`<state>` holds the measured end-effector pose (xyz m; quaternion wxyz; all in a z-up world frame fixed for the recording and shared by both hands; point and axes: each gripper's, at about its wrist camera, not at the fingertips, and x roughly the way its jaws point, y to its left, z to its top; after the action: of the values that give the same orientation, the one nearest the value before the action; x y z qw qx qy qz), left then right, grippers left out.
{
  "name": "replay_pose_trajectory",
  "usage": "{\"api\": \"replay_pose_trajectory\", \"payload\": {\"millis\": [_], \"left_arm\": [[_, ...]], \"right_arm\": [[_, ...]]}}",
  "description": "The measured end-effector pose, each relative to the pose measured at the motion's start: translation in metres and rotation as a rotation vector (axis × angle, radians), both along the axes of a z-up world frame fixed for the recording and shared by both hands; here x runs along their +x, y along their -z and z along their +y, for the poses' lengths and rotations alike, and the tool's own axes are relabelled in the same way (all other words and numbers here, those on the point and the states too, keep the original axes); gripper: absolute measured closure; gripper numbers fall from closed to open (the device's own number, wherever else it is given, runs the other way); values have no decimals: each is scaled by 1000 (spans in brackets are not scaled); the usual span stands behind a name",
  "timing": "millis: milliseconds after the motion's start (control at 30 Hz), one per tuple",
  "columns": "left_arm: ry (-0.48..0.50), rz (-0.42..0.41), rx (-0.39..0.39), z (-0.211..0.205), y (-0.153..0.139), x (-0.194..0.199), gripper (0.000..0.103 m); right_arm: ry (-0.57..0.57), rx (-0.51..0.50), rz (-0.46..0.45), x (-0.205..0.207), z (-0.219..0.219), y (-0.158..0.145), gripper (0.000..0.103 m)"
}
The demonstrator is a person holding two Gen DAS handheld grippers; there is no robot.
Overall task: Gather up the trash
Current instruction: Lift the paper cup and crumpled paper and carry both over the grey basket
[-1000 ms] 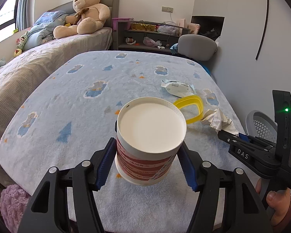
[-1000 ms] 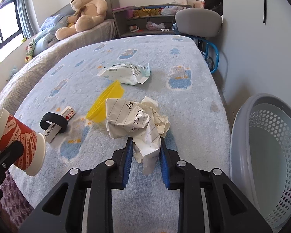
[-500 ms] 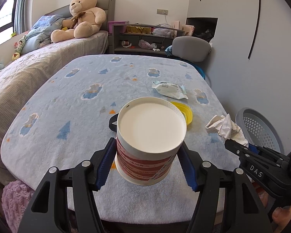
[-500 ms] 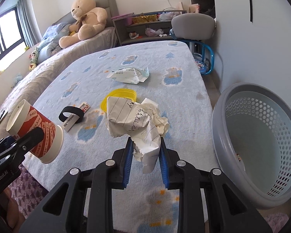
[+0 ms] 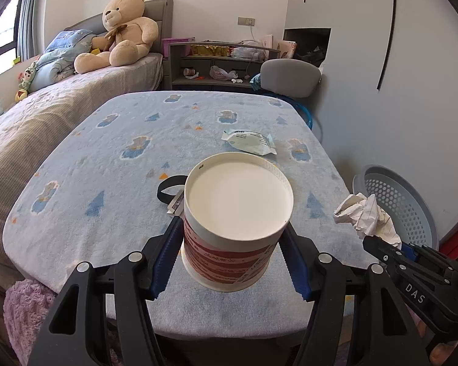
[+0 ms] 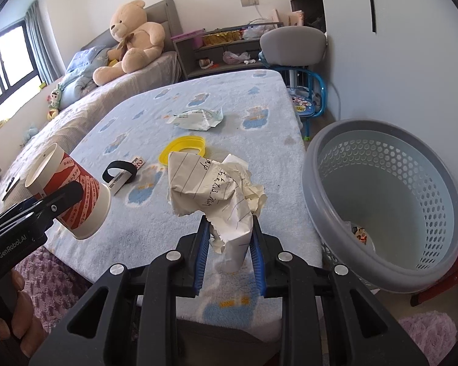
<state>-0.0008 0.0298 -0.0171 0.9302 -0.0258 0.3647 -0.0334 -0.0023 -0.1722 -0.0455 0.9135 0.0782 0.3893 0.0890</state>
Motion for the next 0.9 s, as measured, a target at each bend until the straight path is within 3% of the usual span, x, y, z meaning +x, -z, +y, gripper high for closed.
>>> {"api": "replay_pose_trajectory", "payload": {"millis": [900], "left_arm": [[223, -4, 10, -122, -5, 29, 42]], "right_arm": [[237, 21, -8, -22, -130, 6, 78]]}}
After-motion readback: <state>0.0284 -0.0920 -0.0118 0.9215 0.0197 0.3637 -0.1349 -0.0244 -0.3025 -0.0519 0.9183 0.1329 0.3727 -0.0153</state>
